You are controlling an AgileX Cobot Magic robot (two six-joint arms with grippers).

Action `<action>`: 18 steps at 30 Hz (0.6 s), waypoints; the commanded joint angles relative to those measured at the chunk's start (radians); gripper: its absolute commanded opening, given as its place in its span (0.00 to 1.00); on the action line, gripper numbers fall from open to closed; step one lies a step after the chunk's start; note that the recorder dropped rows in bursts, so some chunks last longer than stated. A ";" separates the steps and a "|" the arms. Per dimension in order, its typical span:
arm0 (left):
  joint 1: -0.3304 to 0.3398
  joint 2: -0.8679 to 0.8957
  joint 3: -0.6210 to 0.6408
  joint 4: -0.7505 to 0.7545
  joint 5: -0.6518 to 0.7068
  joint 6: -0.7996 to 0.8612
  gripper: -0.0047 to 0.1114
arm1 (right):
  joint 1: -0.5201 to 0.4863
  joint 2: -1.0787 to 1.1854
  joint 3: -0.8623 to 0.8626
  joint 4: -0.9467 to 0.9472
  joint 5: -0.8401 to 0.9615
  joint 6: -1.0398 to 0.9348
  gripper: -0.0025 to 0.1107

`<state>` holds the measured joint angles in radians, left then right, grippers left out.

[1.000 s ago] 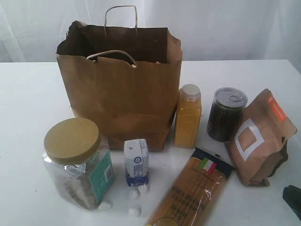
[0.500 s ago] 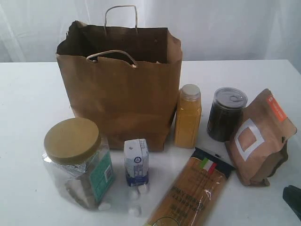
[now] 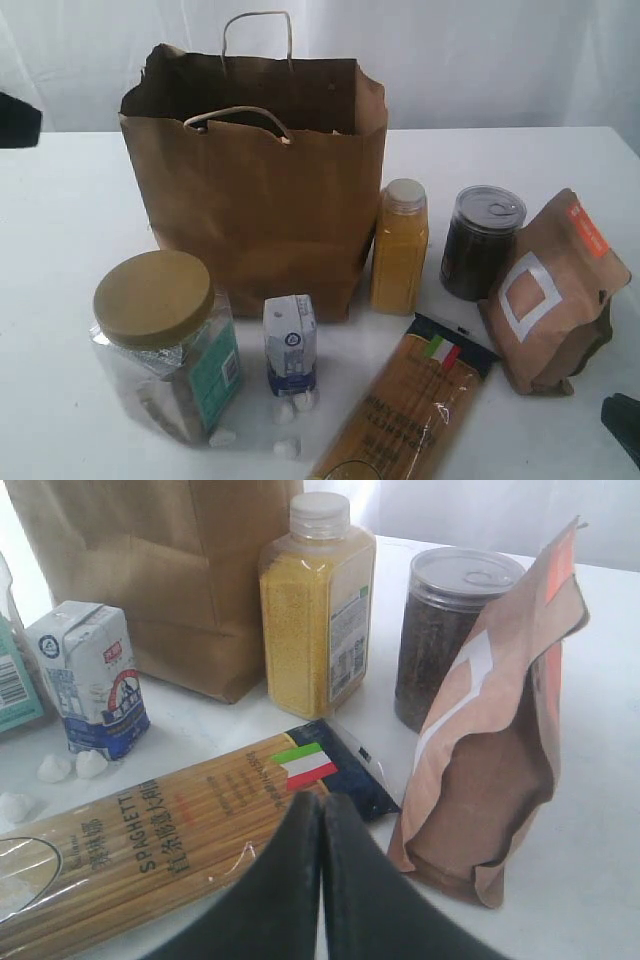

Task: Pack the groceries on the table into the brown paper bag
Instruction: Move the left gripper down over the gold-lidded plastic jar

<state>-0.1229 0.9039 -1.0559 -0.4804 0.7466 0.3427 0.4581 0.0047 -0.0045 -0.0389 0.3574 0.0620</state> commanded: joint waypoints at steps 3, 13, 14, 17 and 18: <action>-0.099 0.169 -0.052 0.016 0.080 0.080 0.81 | 0.002 -0.005 0.005 0.002 -0.016 0.003 0.02; -0.170 0.249 -0.052 0.077 0.145 0.109 0.81 | 0.002 -0.005 0.005 0.002 -0.016 0.003 0.02; -0.170 0.249 -0.052 0.077 0.145 0.109 0.81 | 0.002 -0.005 0.005 0.002 -0.016 0.003 0.02; -0.170 0.249 -0.052 0.077 0.143 0.109 0.81 | 0.002 -0.005 0.005 0.002 -0.016 0.003 0.02; -0.170 0.249 -0.052 0.070 0.143 0.109 0.81 | 0.002 -0.005 0.005 0.002 -0.016 0.003 0.02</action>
<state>-0.2883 1.1551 -1.1014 -0.3945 0.8745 0.4465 0.4581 0.0047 -0.0045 -0.0389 0.3574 0.0620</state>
